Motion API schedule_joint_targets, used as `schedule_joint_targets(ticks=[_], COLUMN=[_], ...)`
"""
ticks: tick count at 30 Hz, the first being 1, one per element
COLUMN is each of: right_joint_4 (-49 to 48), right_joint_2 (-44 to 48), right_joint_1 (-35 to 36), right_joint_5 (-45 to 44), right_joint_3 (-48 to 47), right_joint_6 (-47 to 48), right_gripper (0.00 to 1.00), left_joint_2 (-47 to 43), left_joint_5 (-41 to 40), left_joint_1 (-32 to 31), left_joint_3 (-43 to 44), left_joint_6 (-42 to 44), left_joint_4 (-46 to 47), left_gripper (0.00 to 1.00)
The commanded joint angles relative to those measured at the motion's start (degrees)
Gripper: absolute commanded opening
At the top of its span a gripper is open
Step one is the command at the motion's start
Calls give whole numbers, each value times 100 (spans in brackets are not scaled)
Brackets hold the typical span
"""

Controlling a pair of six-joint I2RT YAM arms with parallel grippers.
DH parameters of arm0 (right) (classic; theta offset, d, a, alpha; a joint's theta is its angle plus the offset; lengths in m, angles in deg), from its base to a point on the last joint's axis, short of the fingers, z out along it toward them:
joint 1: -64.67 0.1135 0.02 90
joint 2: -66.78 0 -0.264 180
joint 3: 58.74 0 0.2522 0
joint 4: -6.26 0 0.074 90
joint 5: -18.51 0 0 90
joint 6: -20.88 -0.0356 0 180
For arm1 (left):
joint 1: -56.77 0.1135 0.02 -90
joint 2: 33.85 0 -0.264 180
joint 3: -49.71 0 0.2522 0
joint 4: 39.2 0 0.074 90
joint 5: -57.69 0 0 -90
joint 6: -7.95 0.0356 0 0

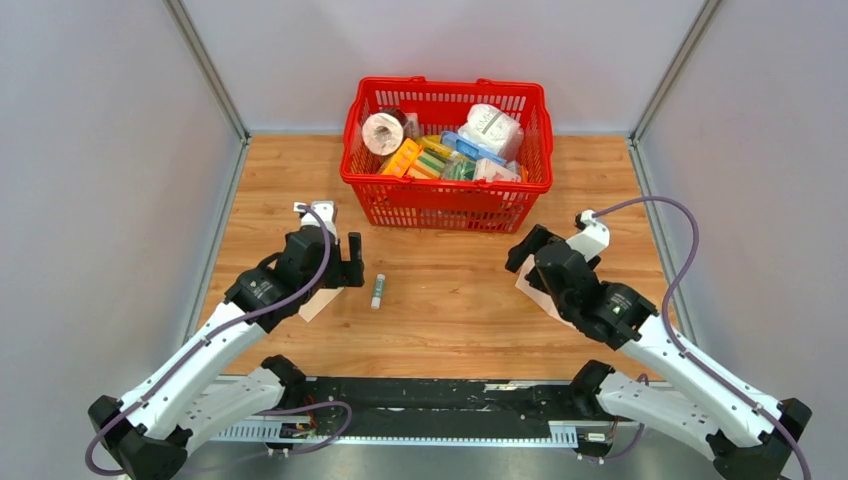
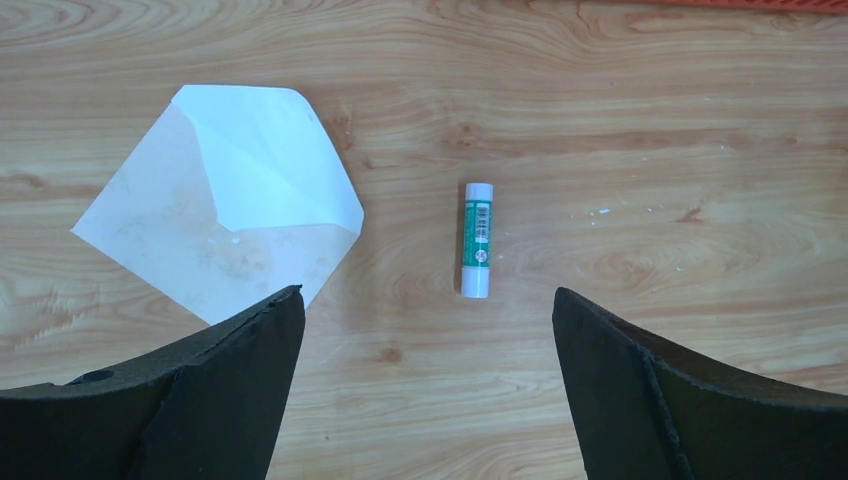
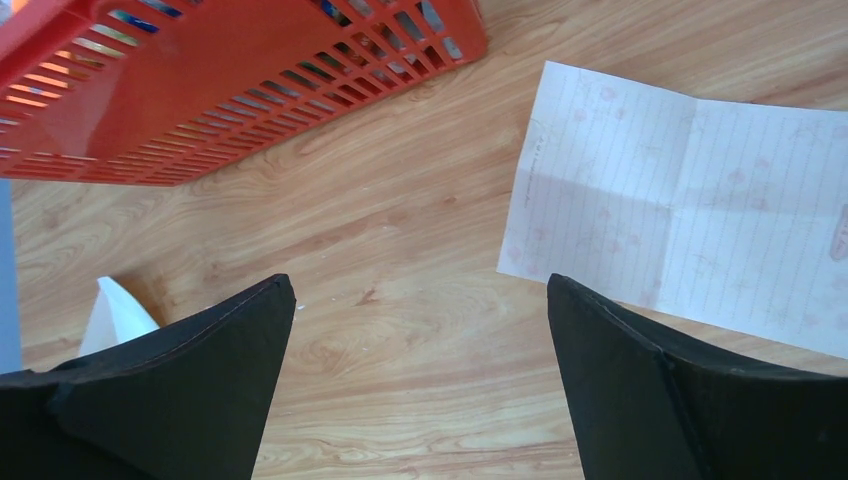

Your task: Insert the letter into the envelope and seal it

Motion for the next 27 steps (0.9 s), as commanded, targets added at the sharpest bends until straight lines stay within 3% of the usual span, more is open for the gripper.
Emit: schedule_joint_targets(ticks=[1,7,11,18,22,27], right_joint_4=[396,950,1082,1056,758,520], right_joint_2=[-141,-554,-572,-308,-422,-686], right_joint_1=[25,-185,-807,-2504,-2936,-3139], right_joint_5=[-391,-392,-42,1040,1217,1357], right_joint_3=[-230,-476,-293,235,542,763], right_joint_6=[-147,-85,-190,-146,-111,-129], right_gripper=[100,100,100,100,100,100], left_joint_2=[-105,-237,34,544,747,1405], left_joint_5=[396,1887,2514,2461,2585,3015], left_joint_1=[23,23,-29,-416,-434,-451], left_joint_3=[249,-154,-454,-507,-454,-350], left_joint_6=[148,60,-203,-300,-274,-405], left_joint_4=[75,988,1788,2369,2396,3298], left_gripper=[100,100,100,100,100,100])
